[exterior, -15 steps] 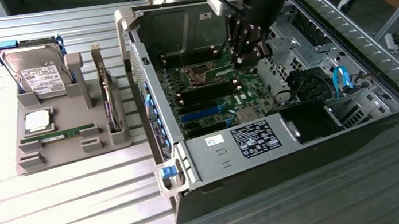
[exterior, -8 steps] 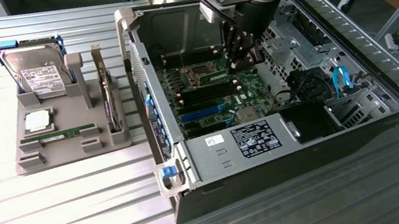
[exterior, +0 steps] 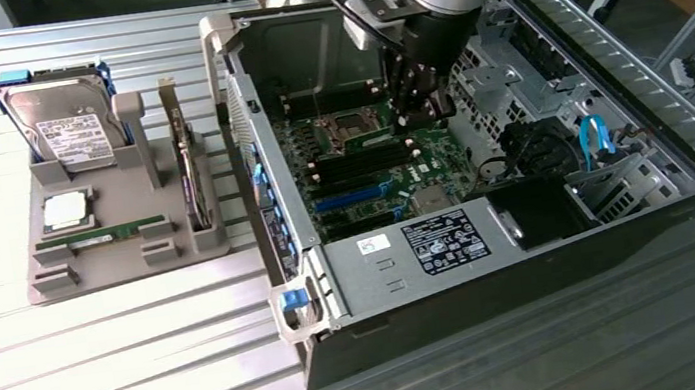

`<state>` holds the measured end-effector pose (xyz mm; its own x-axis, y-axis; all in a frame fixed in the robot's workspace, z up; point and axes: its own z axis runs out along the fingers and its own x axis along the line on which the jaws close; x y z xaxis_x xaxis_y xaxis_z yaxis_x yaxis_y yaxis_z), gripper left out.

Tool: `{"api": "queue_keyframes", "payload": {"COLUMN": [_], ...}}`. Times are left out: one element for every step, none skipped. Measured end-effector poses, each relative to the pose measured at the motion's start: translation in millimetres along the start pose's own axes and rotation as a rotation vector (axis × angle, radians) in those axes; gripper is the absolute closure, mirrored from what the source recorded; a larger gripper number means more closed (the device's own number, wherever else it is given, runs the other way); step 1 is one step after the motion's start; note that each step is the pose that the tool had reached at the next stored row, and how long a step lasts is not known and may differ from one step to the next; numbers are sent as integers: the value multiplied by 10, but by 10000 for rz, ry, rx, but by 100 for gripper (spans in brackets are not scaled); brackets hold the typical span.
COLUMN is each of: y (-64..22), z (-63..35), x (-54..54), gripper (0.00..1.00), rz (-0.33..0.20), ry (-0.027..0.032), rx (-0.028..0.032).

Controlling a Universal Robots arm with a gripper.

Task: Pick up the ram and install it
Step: 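Insert the ram into the slot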

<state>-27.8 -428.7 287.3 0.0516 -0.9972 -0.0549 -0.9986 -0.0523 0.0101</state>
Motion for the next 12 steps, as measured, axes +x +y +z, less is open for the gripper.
{"api": "queue_keyframes", "payload": {"y": [1,2,2,2,2,2,3,3,3,3,3,2], "z": [10,27,40,56,63,76,91,106,115,134,146,161], "x": [1,1,2,3,3,4,5,6,6,7,8,9], "gripper": [87,87,87,87,87,87,87,87,87,87,87,87], "rz": [0,0,0,0,0,0,0,0,0,1,0,0], "ry": [0,0,0,1,0,0,0,0,-1,1,0,0], "rx": [0,0,0,0,0,0,0,0,0,0,0,0]}}
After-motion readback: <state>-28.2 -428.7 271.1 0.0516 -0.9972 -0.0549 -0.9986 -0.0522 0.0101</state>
